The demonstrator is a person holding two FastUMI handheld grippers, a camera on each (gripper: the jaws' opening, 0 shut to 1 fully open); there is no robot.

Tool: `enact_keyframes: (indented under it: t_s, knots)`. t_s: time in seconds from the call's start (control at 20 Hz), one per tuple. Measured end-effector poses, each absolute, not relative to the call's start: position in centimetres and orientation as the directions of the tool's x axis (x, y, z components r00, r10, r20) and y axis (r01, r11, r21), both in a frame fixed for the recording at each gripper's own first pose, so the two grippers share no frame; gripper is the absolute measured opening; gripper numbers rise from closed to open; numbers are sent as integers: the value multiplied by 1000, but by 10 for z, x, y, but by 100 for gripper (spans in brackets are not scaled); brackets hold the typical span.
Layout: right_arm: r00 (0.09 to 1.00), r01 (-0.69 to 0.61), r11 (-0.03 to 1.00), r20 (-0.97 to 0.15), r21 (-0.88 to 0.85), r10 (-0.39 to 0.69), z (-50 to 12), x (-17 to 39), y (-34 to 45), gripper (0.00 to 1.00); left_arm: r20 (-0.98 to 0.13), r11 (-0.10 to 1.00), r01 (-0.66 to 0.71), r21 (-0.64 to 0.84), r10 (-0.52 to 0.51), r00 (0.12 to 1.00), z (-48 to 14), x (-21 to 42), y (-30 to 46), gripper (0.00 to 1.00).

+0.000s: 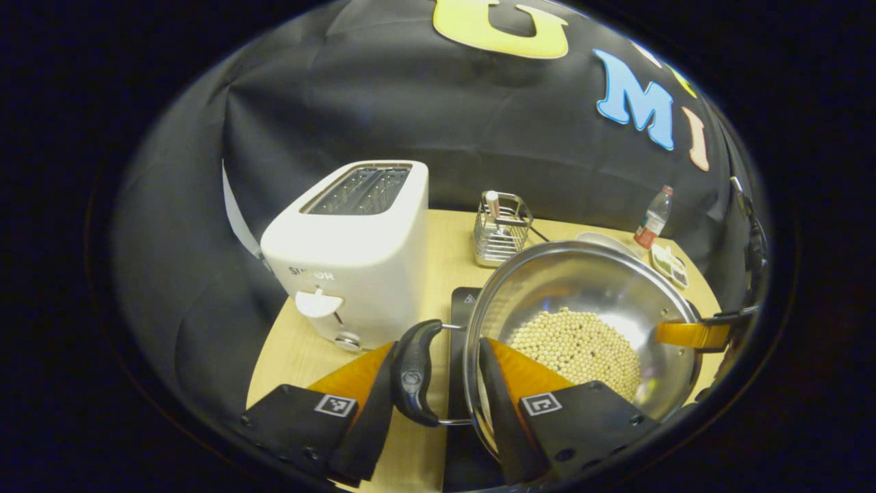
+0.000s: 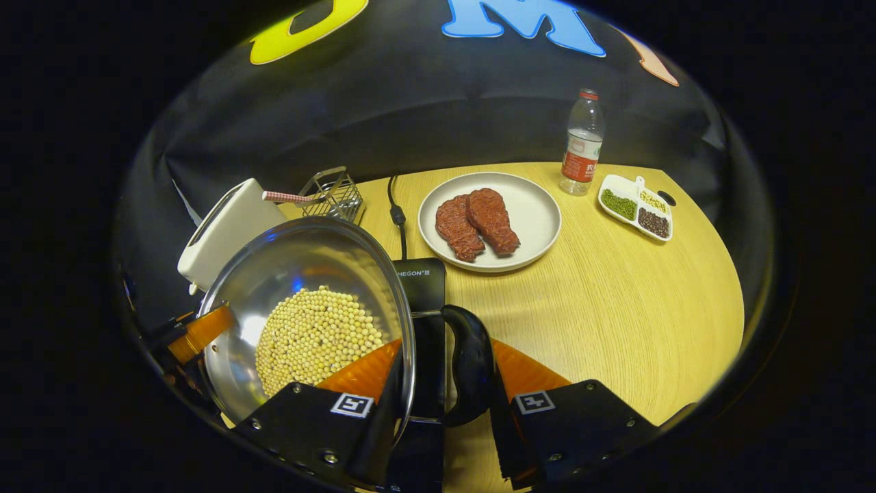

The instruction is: First push the handle of the pot to place it horizontally, then grasp the pot with both hands and set it on the induction cooktop.

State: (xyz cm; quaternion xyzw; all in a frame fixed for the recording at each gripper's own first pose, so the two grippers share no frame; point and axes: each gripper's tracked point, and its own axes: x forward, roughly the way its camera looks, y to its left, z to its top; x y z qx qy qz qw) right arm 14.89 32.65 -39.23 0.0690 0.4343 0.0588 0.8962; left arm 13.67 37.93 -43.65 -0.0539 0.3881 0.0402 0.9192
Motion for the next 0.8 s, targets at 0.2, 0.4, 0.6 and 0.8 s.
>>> enact_keyframes:
  t_s: [0.2, 0.4, 0.6, 0.8]
  knots:
    - [648, -57, 985, -744, 165, 163, -384, 147, 314, 80, -676, 976, -202, -83, 93, 731, -413, 130, 397, 92]
    - [712, -90, 971, -668, 222, 218, -353, 146, 300, 99, -592, 968, -241, -75, 151, 792, -358, 117, 400, 96]
    - [798, -123, 971, -562, 204, 219, -301, 146, 268, 98, -523, 964, -255, -74, 181, 833, -309, 103, 371, 96]
    - [874, -160, 976, -439, 148, 210, -236, 133, 220, 98, -431, 969, -242, -47, 199, 880, -246, 92, 317, 96]
